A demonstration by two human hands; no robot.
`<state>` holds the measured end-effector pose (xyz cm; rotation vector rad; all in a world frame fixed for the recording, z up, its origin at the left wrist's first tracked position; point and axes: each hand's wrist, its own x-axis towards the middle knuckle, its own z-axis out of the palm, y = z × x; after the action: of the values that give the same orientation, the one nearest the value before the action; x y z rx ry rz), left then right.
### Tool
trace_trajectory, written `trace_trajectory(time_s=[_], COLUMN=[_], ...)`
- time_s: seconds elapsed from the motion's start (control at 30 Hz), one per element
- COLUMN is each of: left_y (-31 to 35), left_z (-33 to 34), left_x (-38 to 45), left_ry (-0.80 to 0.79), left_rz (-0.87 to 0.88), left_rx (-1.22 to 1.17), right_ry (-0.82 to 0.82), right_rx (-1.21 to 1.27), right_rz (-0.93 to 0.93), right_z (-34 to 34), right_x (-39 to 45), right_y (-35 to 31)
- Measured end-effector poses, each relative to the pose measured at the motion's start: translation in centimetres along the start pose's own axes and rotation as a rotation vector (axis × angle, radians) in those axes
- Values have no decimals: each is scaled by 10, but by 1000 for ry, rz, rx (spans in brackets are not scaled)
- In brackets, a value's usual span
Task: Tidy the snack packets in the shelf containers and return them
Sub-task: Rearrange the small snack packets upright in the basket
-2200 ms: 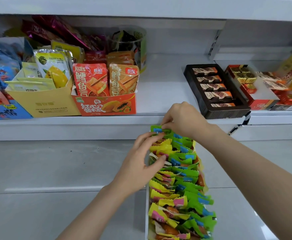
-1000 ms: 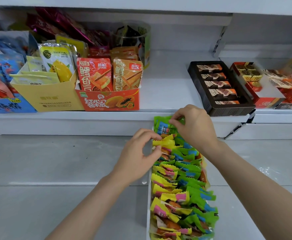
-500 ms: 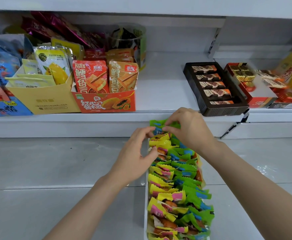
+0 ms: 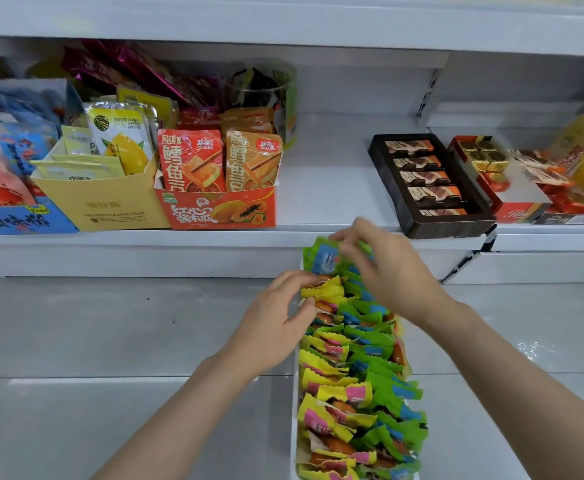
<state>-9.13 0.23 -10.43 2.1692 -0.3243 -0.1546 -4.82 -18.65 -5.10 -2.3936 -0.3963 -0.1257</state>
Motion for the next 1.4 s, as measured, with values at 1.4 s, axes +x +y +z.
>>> trace_trajectory(time_s=[1.4], left_y=[29], left_z=[-2], left_x=[27], left_ry=[127], left_rz=[80], left_rx=[143], right_ry=[413], right_rx=[575], right_rz=[87], right_z=[-88], right_x=[9], right_y=[-11])
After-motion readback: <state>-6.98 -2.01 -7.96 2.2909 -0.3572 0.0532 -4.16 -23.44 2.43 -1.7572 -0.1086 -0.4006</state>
